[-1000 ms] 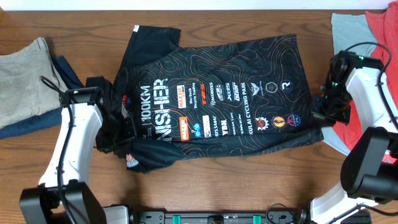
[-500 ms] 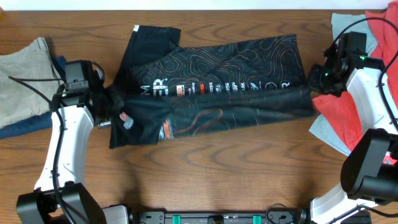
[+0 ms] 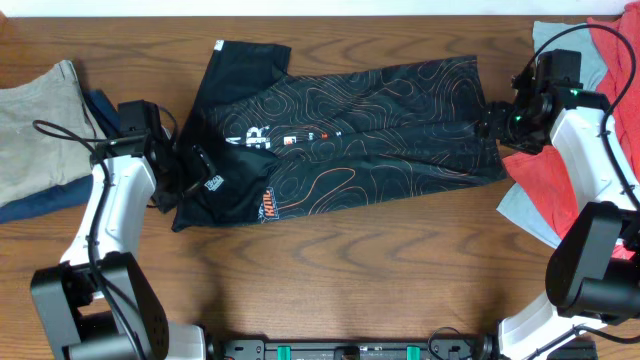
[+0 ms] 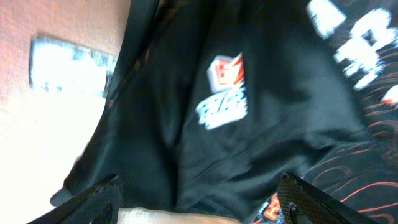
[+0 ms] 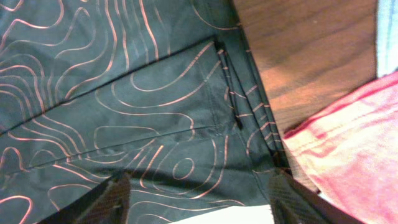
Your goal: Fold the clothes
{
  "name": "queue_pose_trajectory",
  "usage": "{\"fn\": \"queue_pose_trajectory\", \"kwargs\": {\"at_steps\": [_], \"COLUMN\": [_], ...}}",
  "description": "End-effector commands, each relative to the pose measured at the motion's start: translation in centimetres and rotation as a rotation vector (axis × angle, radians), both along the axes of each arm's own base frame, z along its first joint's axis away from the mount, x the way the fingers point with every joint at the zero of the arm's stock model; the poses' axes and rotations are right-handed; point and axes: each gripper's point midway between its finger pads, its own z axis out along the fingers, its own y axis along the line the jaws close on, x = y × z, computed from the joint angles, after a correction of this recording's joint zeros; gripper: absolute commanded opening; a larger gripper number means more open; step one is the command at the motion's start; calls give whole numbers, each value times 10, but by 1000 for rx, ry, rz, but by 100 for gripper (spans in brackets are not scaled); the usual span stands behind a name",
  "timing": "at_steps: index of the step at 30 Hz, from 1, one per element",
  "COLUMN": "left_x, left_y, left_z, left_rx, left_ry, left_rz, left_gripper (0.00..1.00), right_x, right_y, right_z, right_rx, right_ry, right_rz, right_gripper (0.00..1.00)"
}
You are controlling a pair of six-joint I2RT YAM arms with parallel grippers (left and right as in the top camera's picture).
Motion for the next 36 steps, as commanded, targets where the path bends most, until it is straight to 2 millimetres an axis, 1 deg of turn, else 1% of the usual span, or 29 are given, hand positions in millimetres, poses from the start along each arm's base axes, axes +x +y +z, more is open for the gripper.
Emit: {"fn": "queue_pose_trajectory", "kwargs": {"at_steps": [1, 5, 9, 13, 16, 18, 20, 21, 22, 24, 25, 27, 28, 29, 32, 33, 35, 36], "left_x": [-8, -15, -22, -30, -31, -33, -37, -39, -40, -45, -46, -49, -51, -54, -67, -74, -93, -102], "left_y": [1, 1, 2, 13, 15, 15, 14, 14, 13, 13, 12, 12, 11, 11, 11, 13, 20, 24], "left_z": [-9, -15, -23, -35, -45, -52, -58, -60, -63, -66, -68, -70, -71, -72, -73, -73, -71, -70], "left_rx": [-6, -2, 3, 76, 91, 92, 92, 92, 92, 90, 90, 89, 88, 87, 94, 108, 154, 179], "left_ry": [60, 96, 116, 134, 119, 114, 113, 114, 117, 126, 129, 134, 141, 151, 204, 231, 312, 352], "left_rz": [14, 12, 13, 22, 25, 25, 25, 25, 25, 24, 24, 24, 23, 23, 22, 24, 36, 43], "left_gripper": [82, 82, 82, 82, 82, 82, 81, 76, 69, 52, 43, 19, 11, 6, 6, 6, 6, 6], "right_x": [-11, -26, -36, -44, -49, -53, -56, -57, -58, -64, -66, -72, -75, -79, -97, -106, -132, -143], "right_y": [-3, -11, -13, -12, -11, -11, -11, -10, -10, -9, -9, -9, -11, -13, -29, -36, -51, -55], "right_z": [-17, -37, -59, -76, -87, -92, -96, -97, -98, -100, -101, -102, -103, -103, -105, -104, -101, -100], "right_rx": [-44, -92, -110, -110, -110, -110, -110, -110, -110, -107, -105, -107, -114, -127, -219, -258, -338, -359], "right_ry": [50, 93, 106, 101, 98, 101, 106, 107, 109, 129, 141, 165, 177, 194, 274, 311, 415, 461], "right_rz": [3, -12, -17, -18, -18, -18, -18, -18, -18, -16, -16, -16, -19, -29, -50, -70, -113, -114], "right_gripper": [67, 69, 69, 68, 65, 61, 51, 43, 36, 18, 13, 2, 1, 1, 1, 1, 1, 1]}}
